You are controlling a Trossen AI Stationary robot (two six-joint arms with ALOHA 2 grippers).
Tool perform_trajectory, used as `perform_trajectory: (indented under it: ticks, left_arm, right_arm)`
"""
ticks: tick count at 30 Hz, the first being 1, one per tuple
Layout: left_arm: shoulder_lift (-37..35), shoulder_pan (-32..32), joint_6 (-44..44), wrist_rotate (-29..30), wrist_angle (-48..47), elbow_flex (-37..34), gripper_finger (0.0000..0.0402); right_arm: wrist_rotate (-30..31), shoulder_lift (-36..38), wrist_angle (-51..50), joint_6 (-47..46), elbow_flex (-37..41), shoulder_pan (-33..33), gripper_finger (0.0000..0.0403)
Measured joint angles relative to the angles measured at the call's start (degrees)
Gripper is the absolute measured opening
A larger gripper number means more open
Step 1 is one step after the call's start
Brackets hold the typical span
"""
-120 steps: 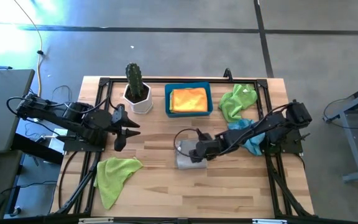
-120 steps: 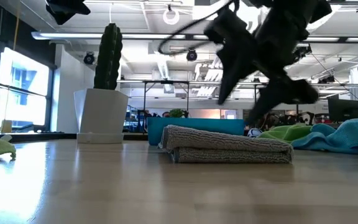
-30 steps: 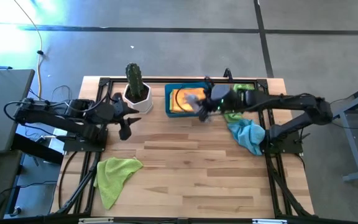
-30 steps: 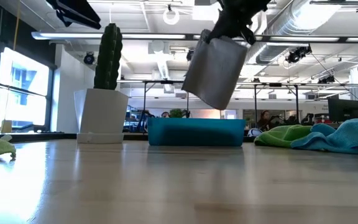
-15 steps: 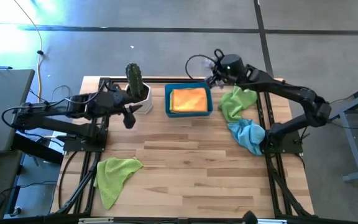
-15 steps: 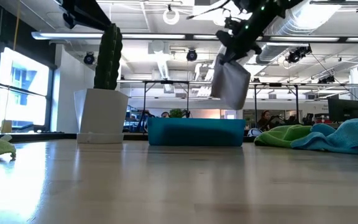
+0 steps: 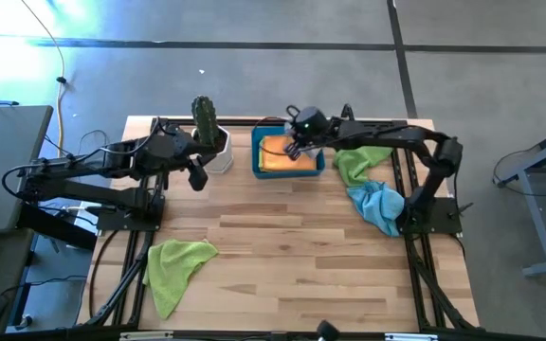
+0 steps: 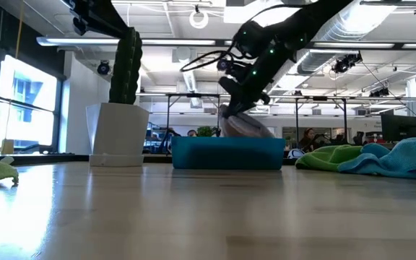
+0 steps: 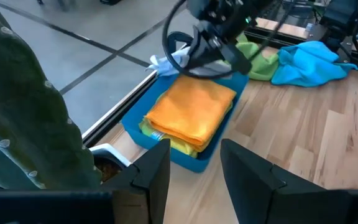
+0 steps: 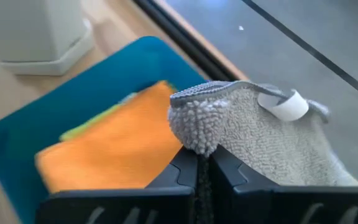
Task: Fold microfiber towels
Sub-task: Stack the gray microfiber towel on top of the orange microfiber towel
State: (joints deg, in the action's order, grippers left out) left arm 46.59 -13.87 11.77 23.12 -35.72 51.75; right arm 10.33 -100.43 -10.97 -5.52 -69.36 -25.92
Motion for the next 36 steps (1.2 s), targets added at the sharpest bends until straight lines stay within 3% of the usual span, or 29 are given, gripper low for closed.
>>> perform_trajectory:
  ticks: [10, 19, 26, 29, 36]
  left_arm:
    - [0.0, 0.0, 0.0, -0.7, -0.4, 0.0, 0.0131]
    - [0.0, 0.0, 0.0, -0.7, -0.5, 0.0, 0.0131]
    - [0.0, 0.0, 0.0, -2.2, -0.5, 0.0, 0.0131]
    - [0.0, 0.0, 0.0, -2.9, -0.5, 0.0, 0.0131]
    - [0.0, 0.0, 0.0, -3.0, -0.5, 0.0, 0.0131]
  right_arm:
    - [-0.3, -2.6, 2.3, 0.7, 0.0, 4.3, 0.0]
    - [-8.7, -2.7, 2.2, 11.2, 0.0, 6.5, 0.0]
    - [-9.5, -2.9, 1.9, 13.9, 0.0, 7.2, 0.0002]
    - [-9.5, -2.9, 1.8, 13.3, 0.0, 7.2, 0.0026]
    - [-9.5, -2.0, 1.5, 4.6, 0.0, 7.3, 0.0134]
